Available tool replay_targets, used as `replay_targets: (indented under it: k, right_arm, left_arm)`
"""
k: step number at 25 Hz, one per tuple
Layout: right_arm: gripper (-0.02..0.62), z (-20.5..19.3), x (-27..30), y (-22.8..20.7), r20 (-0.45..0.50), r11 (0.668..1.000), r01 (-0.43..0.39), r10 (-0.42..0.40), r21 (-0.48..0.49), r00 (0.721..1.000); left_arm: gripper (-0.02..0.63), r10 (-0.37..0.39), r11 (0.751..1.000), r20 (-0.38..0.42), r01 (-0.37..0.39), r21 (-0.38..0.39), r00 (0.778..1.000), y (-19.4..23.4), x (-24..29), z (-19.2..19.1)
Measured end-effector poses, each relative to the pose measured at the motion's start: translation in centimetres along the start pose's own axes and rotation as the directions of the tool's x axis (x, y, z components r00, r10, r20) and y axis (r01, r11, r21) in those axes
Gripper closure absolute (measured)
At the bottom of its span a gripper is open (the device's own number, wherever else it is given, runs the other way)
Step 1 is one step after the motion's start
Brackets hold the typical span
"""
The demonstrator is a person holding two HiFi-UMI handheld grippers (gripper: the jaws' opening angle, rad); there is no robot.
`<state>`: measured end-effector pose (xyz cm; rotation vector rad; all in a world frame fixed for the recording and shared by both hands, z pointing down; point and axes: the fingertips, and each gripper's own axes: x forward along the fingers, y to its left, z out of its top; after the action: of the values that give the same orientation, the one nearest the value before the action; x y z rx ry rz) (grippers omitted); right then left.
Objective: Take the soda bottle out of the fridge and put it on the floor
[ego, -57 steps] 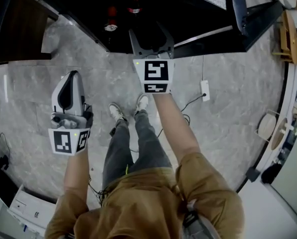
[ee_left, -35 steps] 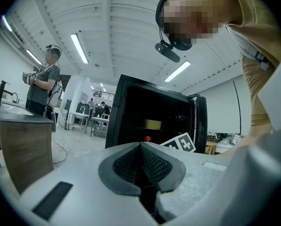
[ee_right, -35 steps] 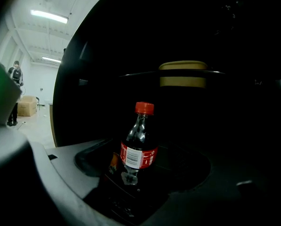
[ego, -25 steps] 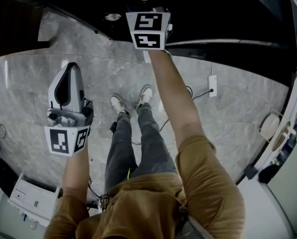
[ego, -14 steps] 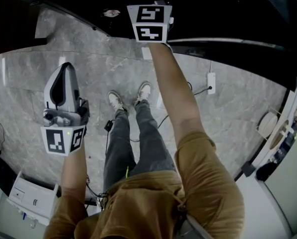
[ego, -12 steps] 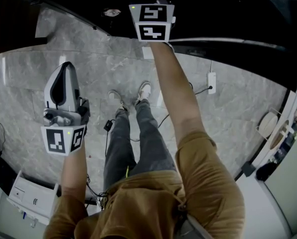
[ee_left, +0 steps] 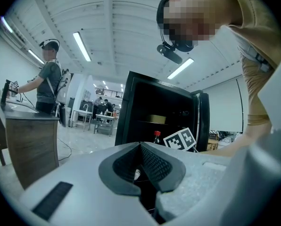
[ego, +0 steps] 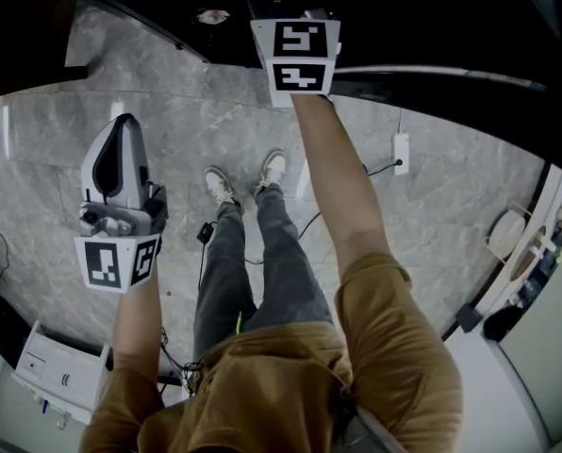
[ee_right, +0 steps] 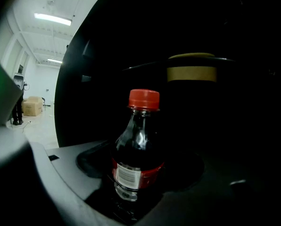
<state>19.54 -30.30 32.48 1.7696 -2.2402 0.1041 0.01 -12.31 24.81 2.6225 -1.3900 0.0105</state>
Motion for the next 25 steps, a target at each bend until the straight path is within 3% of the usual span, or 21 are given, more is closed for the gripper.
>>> replay_targets:
  k: [11,19,25]
  right_arm:
    - [0.288,1.9,-7.7,3.8,0.032,0.995,-0.068,0.071,-0.077,0.997]
    - [0.289,2.9,-10.7,6.2,0.111,0.993,-0.084,0.092,-0.077,0.990]
    - [0.289,1.3,-12.1,8.7,0.083,0.990,-0.131,0.135,-0.056,0.987]
  left_arm:
    - [0.604,0.008,1.000,0.007,-0.008,0.004,1.000,0.8,-2.0,-0.2]
    - [0.604,0.029,1.000,0.008,-0.029,0.000,1.000,2.0,-3.8,-1.3]
    - [0.604,0.043,0.999,0.005,-0.043,0.000,0.999,2.4,-4.7,-2.5]
